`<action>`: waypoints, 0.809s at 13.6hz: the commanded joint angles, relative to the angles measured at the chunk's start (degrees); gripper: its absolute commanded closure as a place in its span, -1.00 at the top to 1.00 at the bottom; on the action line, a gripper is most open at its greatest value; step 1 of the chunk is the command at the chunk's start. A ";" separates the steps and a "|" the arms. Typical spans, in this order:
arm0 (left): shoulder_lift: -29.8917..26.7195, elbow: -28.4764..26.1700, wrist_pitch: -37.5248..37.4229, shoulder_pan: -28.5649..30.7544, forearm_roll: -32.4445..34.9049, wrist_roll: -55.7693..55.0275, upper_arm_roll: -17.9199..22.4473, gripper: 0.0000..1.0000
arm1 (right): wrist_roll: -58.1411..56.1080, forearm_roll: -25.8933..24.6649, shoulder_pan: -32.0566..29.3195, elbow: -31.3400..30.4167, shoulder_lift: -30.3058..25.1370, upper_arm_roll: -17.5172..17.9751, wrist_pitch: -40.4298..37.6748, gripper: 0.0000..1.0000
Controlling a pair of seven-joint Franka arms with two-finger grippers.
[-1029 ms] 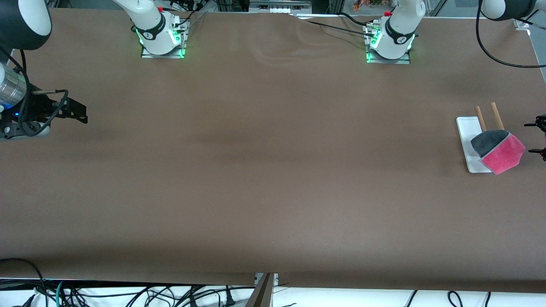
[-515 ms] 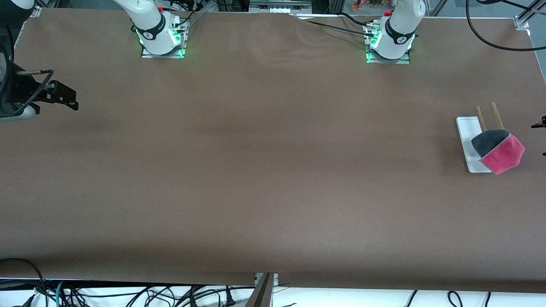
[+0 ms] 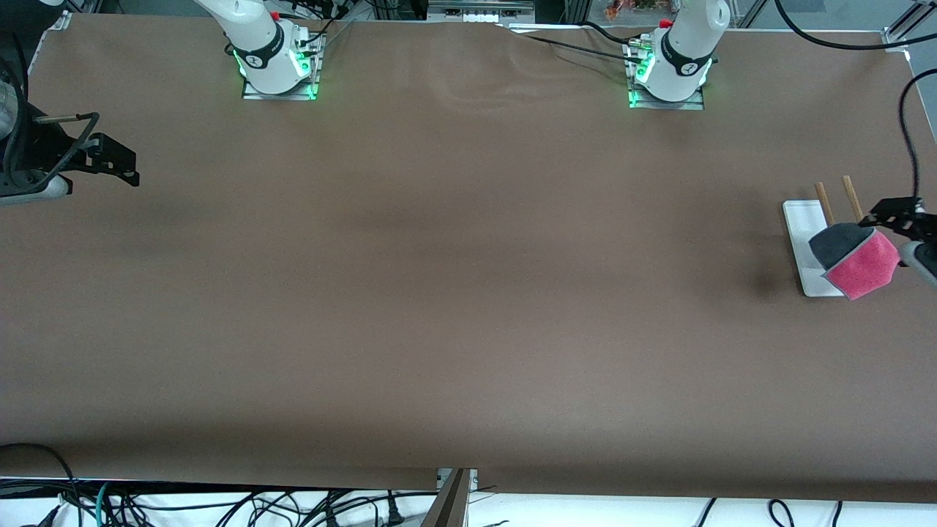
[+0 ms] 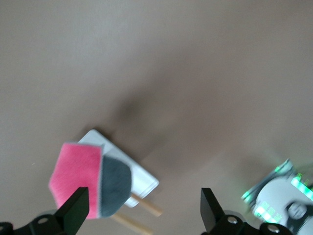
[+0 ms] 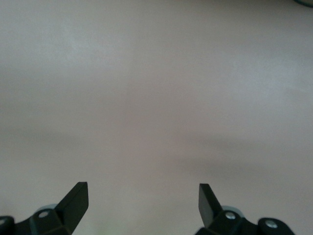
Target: Pass towel and hang on rack
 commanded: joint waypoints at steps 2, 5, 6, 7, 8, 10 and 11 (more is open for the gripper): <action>-3.92 -2.14 2.51 -1.55 -0.38 -19.37 -5.49 1.00 | -0.99 -0.05 -1.01 2.24 0.91 0.79 -0.65 1.00; -13.49 -16.51 13.40 -4.90 0.06 -41.68 -8.21 1.00 | -0.99 0.04 -1.01 2.24 0.91 0.79 -0.65 1.00; -16.13 -20.05 17.01 -4.29 0.58 -46.89 -11.45 1.00 | -0.99 0.13 -0.92 2.24 0.91 0.79 -0.65 1.00; -18.51 -22.52 17.39 -3.85 1.46 -51.90 -13.92 1.00 | -0.99 0.04 -0.92 2.24 0.91 0.79 -0.65 1.00; -21.40 -25.06 17.66 -3.58 2.33 -57.17 -16.47 1.00 | -0.99 0.04 -0.84 2.24 0.91 0.79 -0.65 1.00; -25.63 -26.93 17.40 -1.31 2.26 -62.66 -18.69 1.00 | -1.08 0.04 -0.92 2.24 1.17 0.79 -0.38 1.00; -27.39 -27.63 17.40 0.18 2.26 -61.98 -18.69 1.00 | -1.08 0.04 -0.84 2.24 1.18 0.79 -0.47 1.00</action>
